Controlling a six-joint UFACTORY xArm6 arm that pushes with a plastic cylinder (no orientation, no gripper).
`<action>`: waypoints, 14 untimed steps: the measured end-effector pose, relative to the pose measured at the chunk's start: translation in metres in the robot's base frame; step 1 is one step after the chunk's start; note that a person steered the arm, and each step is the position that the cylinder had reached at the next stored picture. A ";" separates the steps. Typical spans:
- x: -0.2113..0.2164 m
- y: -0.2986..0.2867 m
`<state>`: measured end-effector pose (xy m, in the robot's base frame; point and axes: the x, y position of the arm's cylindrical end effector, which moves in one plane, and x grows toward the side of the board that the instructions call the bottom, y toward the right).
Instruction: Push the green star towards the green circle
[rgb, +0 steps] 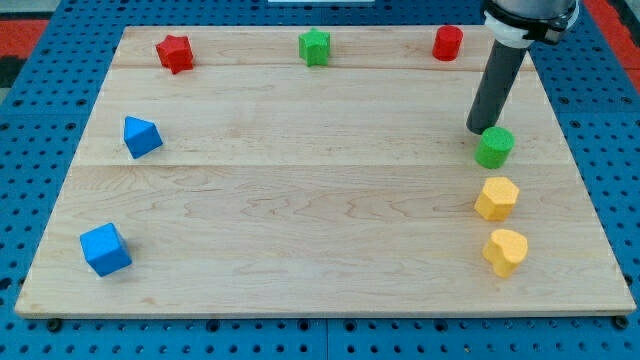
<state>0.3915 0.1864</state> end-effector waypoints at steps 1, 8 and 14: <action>-0.017 -0.021; -0.169 -0.229; -0.074 -0.081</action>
<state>0.3178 0.1055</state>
